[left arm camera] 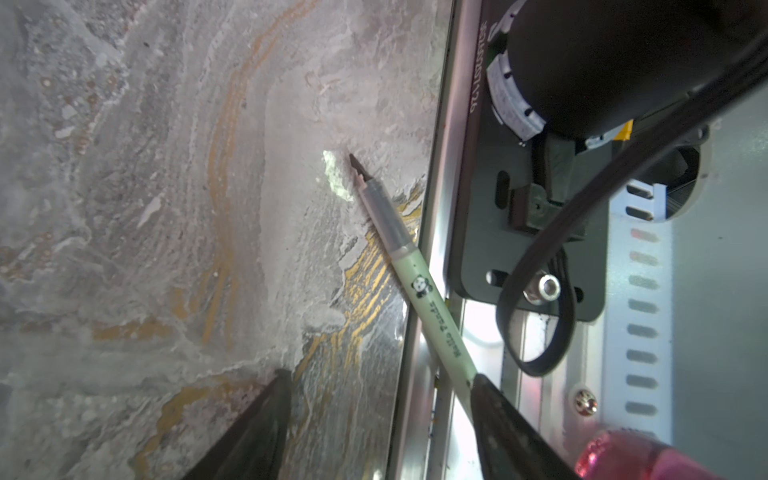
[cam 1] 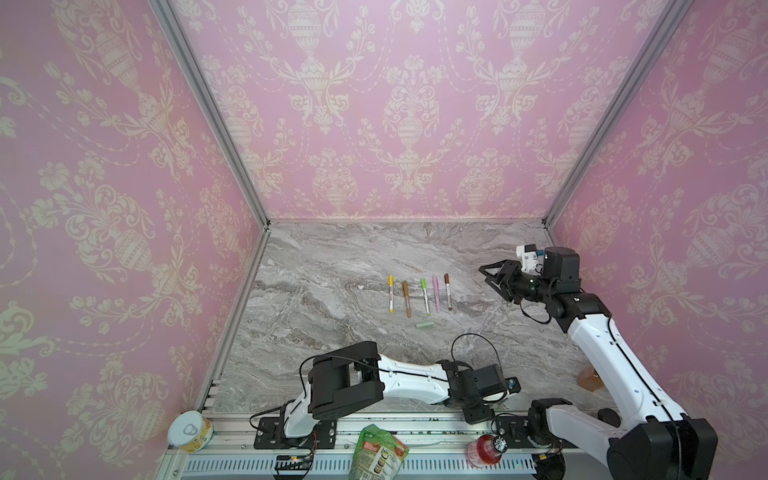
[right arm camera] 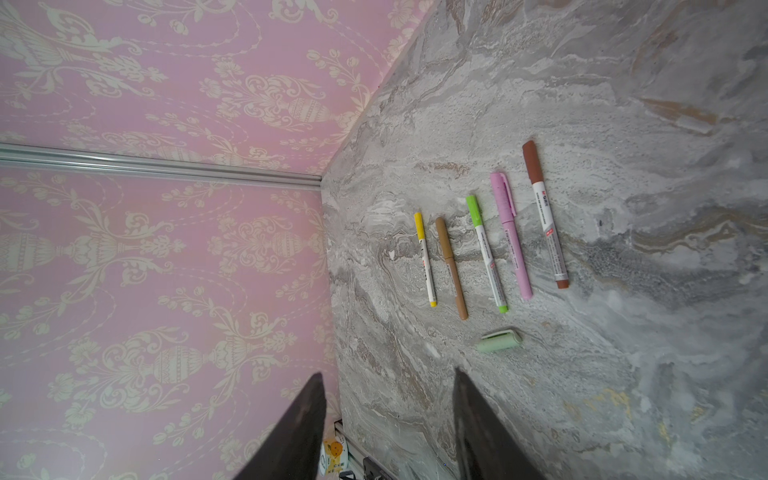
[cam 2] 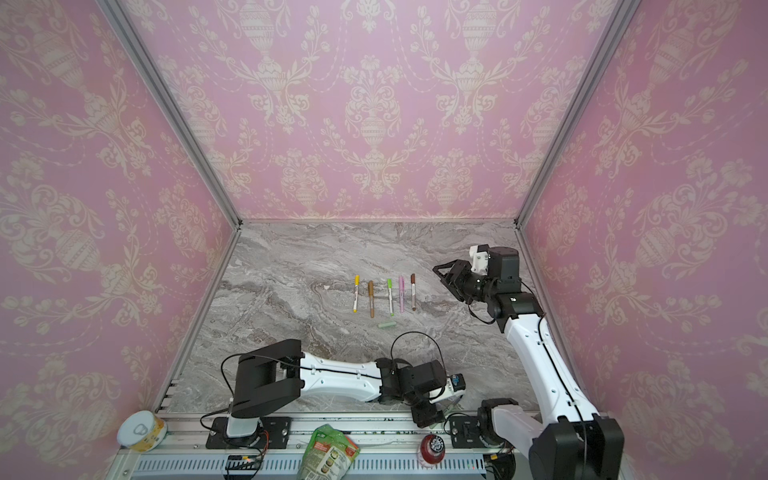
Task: Insert the pens into the pen caps
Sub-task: 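Close the left gripper on the pale green pen body near the rail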
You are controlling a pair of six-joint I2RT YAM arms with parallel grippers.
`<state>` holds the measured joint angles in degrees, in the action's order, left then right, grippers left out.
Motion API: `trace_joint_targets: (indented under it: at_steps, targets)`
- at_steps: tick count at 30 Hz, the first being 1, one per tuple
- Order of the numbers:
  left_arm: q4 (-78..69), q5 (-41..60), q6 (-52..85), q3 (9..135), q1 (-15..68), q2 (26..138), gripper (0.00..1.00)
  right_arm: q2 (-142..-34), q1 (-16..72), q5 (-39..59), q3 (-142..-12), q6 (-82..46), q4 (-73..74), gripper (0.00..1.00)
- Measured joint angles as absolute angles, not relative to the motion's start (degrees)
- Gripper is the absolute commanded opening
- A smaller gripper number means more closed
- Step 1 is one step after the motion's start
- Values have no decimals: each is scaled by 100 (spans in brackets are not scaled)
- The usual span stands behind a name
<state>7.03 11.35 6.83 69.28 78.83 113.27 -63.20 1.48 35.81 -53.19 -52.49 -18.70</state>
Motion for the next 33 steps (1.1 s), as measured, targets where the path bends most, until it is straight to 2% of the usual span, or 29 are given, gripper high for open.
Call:
trace_joint_targets:
  at_steps: [22,33]
  targets:
    - [1103,803,285,7411,8007,11611,65,-6320,148,3581,-5319,-5247,-1870,51]
    - [1223,508,231,7583,8007,11730,55,-6320,148,3581,-5319,-5210,-1874,51]
